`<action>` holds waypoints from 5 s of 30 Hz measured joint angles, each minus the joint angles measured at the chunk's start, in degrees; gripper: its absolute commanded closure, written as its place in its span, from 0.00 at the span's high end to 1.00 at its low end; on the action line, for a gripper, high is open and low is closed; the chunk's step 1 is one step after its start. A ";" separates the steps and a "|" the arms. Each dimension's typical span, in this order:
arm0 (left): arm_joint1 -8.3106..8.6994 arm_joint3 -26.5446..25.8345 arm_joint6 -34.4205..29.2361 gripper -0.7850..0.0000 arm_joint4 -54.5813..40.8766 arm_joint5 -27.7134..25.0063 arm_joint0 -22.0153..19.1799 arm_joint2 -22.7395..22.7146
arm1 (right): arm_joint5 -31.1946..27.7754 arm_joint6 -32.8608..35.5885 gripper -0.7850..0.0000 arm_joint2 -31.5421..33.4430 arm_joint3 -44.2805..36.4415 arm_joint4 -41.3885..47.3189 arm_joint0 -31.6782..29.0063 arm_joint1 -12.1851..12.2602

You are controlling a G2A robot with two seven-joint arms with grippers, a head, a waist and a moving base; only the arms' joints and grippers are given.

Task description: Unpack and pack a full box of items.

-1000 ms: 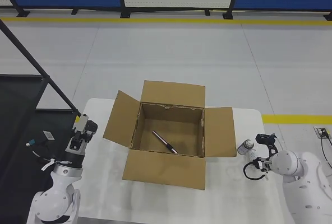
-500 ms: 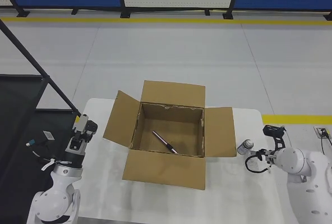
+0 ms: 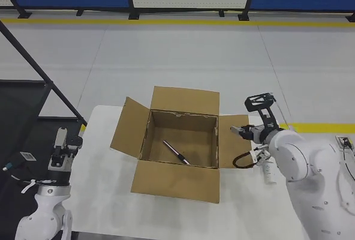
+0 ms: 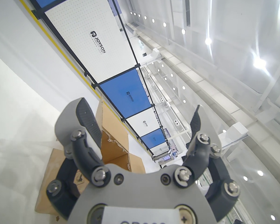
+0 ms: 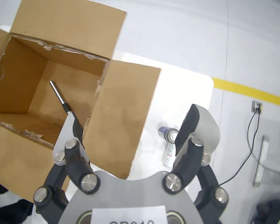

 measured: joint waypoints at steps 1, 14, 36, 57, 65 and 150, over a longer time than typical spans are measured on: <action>0.03 0.21 0.08 1.00 -0.40 -0.10 0.31 -0.34 | -0.70 0.31 1.00 -2.41 1.74 0.50 2.41 -0.41; 0.54 1.92 -1.82 1.00 -6.24 -2.37 3.47 -3.41 | -5.76 -3.88 1.00 -35.18 40.77 16.69 30.43 -12.47; 0.94 2.60 -5.12 1.00 -8.52 -2.94 3.41 -4.09 | -12.14 -12.22 1.00 -48.77 83.32 32.96 39.17 -33.51; 0.94 2.60 -5.12 1.00 -8.52 -2.94 3.41 -4.09 | -17.70 -10.17 1.00 -49.24 89.22 30.15 39.77 -37.00; 0.94 2.60 -5.12 1.00 -8.52 -2.94 3.41 -4.09 | -18.52 -10.21 1.00 -48.91 88.27 29.54 39.15 -37.46; 0.94 2.60 -5.12 1.00 -8.52 -2.94 3.41 -4.09 | -12.32 3.54 1.00 -14.96 8.02 -0.10 -2.00 -6.16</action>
